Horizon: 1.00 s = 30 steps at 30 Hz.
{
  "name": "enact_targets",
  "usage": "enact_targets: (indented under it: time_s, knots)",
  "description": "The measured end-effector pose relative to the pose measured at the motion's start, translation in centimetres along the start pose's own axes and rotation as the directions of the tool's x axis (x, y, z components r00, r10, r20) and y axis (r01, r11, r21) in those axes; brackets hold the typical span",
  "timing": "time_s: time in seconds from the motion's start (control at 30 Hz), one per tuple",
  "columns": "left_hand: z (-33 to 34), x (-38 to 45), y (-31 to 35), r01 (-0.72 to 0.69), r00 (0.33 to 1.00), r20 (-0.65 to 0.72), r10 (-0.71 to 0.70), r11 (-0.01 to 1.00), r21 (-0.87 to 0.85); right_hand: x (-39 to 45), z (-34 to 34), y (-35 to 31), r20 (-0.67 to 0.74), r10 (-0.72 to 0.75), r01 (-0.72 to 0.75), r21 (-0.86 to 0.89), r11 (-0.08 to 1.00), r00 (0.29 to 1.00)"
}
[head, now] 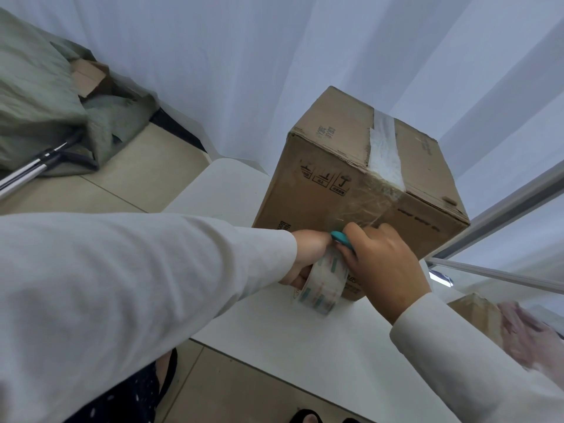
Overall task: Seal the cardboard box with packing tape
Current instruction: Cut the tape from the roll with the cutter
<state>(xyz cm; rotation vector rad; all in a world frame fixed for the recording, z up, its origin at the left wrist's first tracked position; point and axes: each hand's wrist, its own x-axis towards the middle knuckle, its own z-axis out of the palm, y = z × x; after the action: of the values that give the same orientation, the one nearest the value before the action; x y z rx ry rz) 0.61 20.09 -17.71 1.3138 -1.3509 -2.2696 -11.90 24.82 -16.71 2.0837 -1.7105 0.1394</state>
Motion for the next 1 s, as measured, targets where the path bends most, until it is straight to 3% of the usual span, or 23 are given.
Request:
enact_targets:
  time_s: [0.73,0.9,1.0]
  knots:
    - [-0.1,1.3,-1.1,0.039,0.995,-0.096,-0.036,0.999,0.023,-2.1,0.3,2.3,0.025,0.056,-0.055,-0.035,0.998,0.998]
    - [-0.7,1.3,-2.2,0.093,0.994,-0.079,-0.081,0.982,0.166,-3.0,0.3,3.3,0.045,0.054,-0.054,0.003,0.999,0.998]
    - [-0.4,1.2,-2.1,0.057,0.998,0.003,-0.063,0.916,0.396,-4.2,0.2,3.6,0.185,0.047,-0.059,0.063,0.996,0.982]
